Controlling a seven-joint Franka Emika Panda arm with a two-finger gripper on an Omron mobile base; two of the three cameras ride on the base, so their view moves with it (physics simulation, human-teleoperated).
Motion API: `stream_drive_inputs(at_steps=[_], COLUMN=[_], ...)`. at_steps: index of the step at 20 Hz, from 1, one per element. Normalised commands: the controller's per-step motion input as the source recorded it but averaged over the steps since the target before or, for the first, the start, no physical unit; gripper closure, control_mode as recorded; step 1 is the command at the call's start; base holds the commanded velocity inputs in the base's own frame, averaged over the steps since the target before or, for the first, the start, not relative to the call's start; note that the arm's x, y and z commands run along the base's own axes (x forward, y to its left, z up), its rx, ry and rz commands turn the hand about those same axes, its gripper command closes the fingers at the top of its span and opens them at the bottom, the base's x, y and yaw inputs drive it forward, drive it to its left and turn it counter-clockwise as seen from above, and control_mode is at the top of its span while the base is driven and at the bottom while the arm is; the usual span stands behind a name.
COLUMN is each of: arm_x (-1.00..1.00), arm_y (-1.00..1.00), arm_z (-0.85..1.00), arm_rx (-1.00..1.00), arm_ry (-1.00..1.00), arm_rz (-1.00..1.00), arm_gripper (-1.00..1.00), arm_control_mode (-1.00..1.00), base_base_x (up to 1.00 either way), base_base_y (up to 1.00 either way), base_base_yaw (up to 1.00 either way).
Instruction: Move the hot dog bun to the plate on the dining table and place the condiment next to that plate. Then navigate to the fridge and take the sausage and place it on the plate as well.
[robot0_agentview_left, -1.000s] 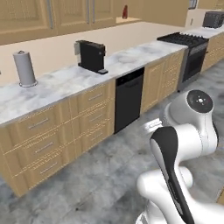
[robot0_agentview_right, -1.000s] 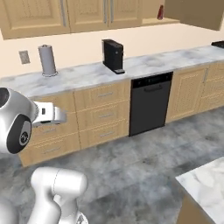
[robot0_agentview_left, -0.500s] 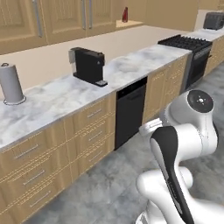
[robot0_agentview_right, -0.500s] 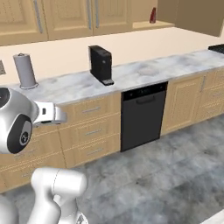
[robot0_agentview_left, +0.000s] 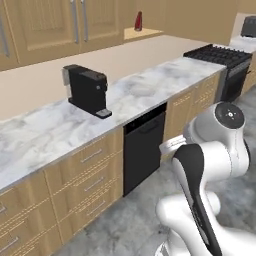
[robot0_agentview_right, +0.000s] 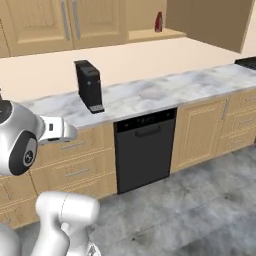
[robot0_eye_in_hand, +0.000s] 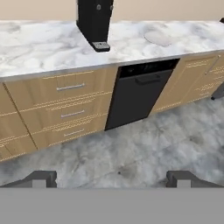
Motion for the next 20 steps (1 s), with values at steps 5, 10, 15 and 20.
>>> stream_drive_inputs(at_steps=[5, 10, 15, 20], arm_x=[0.0, 0.0, 0.0, 0.0], arm_y=[0.0, 0.0, 0.0, 0.0], arm_z=[0.0, 0.0, 0.0, 0.0], arm_rx=[0.0, 0.0, 0.0, 0.0], arm_ry=[0.0, 0.0, 0.0, 0.0], arm_rz=[0.0, 0.0, 0.0, 0.0], arm_gripper=[-1.0, -1.0, -1.0, -1.0], arm_control_mode=[1.0, 1.0, 1.0, 1.0], base_base_x=[1.0, 1.0, 1.0, 0.99], base_base_y=[-0.38, -0.39, -0.45, -0.52], base_base_yaw=[0.22, 0.27, 0.29, 0.31])
